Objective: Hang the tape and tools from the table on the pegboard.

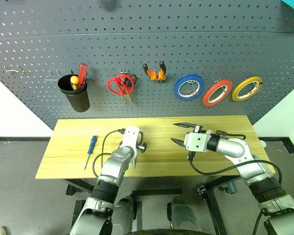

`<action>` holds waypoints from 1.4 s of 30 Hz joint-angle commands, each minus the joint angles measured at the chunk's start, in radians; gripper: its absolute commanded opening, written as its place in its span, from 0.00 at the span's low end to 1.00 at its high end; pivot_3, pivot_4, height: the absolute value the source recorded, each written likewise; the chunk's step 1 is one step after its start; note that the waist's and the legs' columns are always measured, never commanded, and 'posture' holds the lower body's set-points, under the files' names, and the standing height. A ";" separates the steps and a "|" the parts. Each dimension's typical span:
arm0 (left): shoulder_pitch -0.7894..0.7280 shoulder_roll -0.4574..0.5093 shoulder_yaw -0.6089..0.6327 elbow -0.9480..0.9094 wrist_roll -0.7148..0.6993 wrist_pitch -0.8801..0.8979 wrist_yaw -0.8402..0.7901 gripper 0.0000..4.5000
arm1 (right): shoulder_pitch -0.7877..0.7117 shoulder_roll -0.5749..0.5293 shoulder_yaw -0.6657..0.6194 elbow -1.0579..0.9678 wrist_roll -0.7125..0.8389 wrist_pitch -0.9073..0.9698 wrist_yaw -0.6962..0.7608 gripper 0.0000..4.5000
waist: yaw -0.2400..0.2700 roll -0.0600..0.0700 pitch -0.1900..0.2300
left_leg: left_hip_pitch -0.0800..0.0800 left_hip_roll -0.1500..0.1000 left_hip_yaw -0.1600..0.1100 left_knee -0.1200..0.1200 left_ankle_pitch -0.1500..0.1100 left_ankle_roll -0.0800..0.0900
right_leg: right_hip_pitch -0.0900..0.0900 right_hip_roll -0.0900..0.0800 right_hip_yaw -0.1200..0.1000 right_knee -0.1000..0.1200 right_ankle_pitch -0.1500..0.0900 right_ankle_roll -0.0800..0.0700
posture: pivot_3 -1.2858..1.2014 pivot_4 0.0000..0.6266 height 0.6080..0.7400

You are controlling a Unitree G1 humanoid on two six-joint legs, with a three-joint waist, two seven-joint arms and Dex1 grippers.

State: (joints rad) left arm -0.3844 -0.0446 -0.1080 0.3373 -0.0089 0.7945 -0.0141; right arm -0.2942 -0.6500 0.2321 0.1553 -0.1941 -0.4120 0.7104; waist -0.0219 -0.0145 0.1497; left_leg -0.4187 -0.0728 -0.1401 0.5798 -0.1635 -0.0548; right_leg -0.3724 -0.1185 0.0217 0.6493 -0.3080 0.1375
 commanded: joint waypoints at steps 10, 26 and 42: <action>-0.225 -0.077 0.180 0.318 -0.020 0.072 0.179 1.00 | -0.005 -0.015 -0.020 0.033 -0.026 -0.061 -0.025 0.66 | 0.002 -0.002 0.001 | -0.001 -0.001 0.000 0.002 0.000 0.000 | 0.001 0.000 0.000 -0.001 0.001 0.003 | 0.47 0.18 0.88; -0.328 -0.120 0.332 0.441 -0.091 0.102 0.301 0.18 | -0.003 -0.017 -0.022 0.037 -0.038 -0.072 -0.047 0.66 | 0.000 -0.001 0.001 | -0.001 -0.001 0.000 0.010 0.000 0.000 | 0.005 0.000 0.000 -0.001 0.003 0.006 | 0.47 0.17 0.88; -0.100 0.113 0.098 0.050 -0.039 -0.003 -0.020 0.17 | -0.007 0.013 -0.016 0.018 -0.022 -0.066 -0.053 0.66 | -0.040 -0.001 0.000 | -0.002 -0.001 0.001 0.011 0.000 0.000 | 0.004 0.000 0.001 0.000 0.005 0.005 | 0.48 0.15 0.88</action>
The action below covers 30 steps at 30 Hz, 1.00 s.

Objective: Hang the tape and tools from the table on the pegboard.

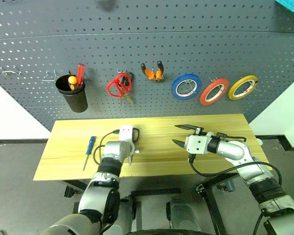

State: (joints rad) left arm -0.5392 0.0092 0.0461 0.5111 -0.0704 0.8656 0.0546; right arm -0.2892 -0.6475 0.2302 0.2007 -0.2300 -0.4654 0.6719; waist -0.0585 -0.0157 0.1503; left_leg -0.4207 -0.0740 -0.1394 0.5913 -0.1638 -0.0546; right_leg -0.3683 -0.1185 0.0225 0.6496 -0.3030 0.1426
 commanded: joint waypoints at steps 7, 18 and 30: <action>0.206 0.160 -0.057 -0.268 -0.021 -0.313 -0.286 0.17 | -0.025 0.030 0.000 -0.019 0.009 -0.022 -0.009 0.66 | 0.006 0.000 0.000 | 0.001 0.000 -0.001 0.001 0.000 0.000 | 0.001 0.000 0.000 0.000 0.001 -0.001 | 0.48 0.14 0.88; 0.214 0.212 0.024 -0.195 -0.070 -0.318 -0.344 0.17 | -0.049 0.046 0.007 0.010 0.001 -0.039 -0.005 0.66 | 0.014 0.001 -0.001 | 0.001 0.001 -0.001 0.001 0.000 0.000 | 0.000 0.000 0.000 0.000 0.001 -0.002 | 0.48 0.13 0.88; 0.007 0.026 0.033 -0.161 -0.021 0.097 -0.039 0.89 | -0.057 0.045 0.014 0.026 -0.002 -0.048 -0.011 0.66 | 0.012 0.000 -0.002 | 0.001 0.000 -0.001 0.004 0.000 0.000 | 0.002 0.000 0.000 0.001 0.002 0.000 | 0.48 0.15 0.88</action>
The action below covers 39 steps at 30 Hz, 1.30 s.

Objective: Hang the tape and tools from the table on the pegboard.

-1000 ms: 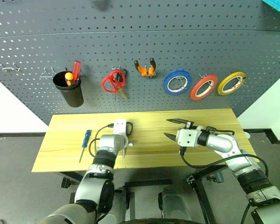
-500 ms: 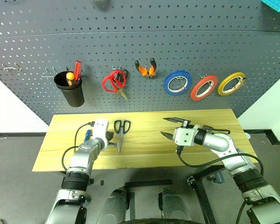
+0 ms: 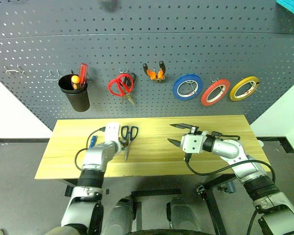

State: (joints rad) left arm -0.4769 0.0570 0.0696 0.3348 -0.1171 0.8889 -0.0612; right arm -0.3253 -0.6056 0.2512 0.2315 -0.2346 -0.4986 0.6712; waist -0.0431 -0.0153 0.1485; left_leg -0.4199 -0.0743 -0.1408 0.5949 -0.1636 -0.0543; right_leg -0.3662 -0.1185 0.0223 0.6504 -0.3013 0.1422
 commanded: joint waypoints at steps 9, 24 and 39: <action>-0.185 -0.075 0.041 0.178 0.047 0.140 0.204 0.89 | -0.013 -0.007 -0.013 0.003 0.001 -0.020 -0.013 0.66 | -0.009 0.000 0.000 | 0.001 0.000 0.000 0.000 0.000 0.000 | 0.000 0.000 0.000 0.001 0.000 0.000 | 0.48 0.16 0.88; -0.380 -0.043 0.139 0.624 0.019 -0.042 0.205 0.89 | -0.010 -0.007 -0.017 0.006 -0.013 -0.022 -0.033 0.66 | -0.003 0.000 0.000 | 0.001 0.000 0.001 0.000 0.000 0.000 | 0.000 0.000 0.000 0.001 0.000 0.000 | 0.48 0.15 0.88; -0.415 -0.015 0.184 0.806 0.001 -0.162 0.217 0.62 | -0.007 -0.006 -0.015 0.000 -0.014 -0.020 -0.037 0.66 | -0.005 0.000 0.000 | 0.002 0.000 0.001 0.000 0.000 0.000 | 0.001 0.000 0.000 0.001 0.000 0.001 | 0.48 0.15 0.88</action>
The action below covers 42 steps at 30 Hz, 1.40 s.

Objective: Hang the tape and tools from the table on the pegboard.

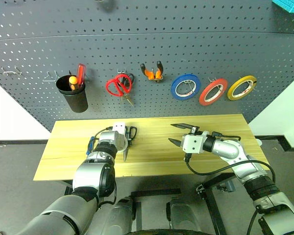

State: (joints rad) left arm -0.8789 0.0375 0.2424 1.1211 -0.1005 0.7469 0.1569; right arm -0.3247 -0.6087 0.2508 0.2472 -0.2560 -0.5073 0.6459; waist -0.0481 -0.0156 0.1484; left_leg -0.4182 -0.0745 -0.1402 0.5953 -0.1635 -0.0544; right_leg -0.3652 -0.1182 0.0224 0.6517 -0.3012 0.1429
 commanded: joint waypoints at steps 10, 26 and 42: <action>-0.014 0.010 0.019 0.035 -0.019 -0.038 -0.004 0.12 | -0.008 -0.001 -0.014 -0.016 0.008 -0.013 -0.013 0.66 | 0.000 0.000 0.000 | 0.002 0.000 0.000 0.000 0.000 0.000 | 0.002 0.000 0.000 0.000 0.000 0.000 | 0.48 0.15 0.88; 0.006 0.017 -0.017 -0.156 -0.028 0.047 -0.079 0.12 | -0.005 0.001 -0.013 -0.018 0.003 -0.013 -0.017 0.66 | -0.001 0.000 0.000 | 0.003 0.000 0.000 0.000 0.000 0.000 | 0.003 0.000 0.000 0.000 0.000 0.000 | 0.48 0.15 0.88; 0.573 0.149 -0.148 -0.991 -0.095 0.038 -0.411 0.12 | 0.023 0.032 -0.091 -0.171 0.365 0.186 0.140 0.66 | -0.020 0.000 0.000 | 0.004 0.002 0.000 -0.001 0.000 0.000 | 0.002 0.000 0.002 0.002 0.000 -0.001 | 0.48 0.15 0.88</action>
State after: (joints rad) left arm -0.2998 0.1826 0.0911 0.2091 -0.1766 0.8327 -0.2269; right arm -0.2942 -0.5874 0.1912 0.1403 0.0313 -0.3525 0.7626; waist -0.0685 -0.0152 0.1481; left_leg -0.4142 -0.0728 -0.1399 0.5947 -0.1638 -0.0545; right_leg -0.3626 -0.1182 0.0239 0.6534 -0.3007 0.1411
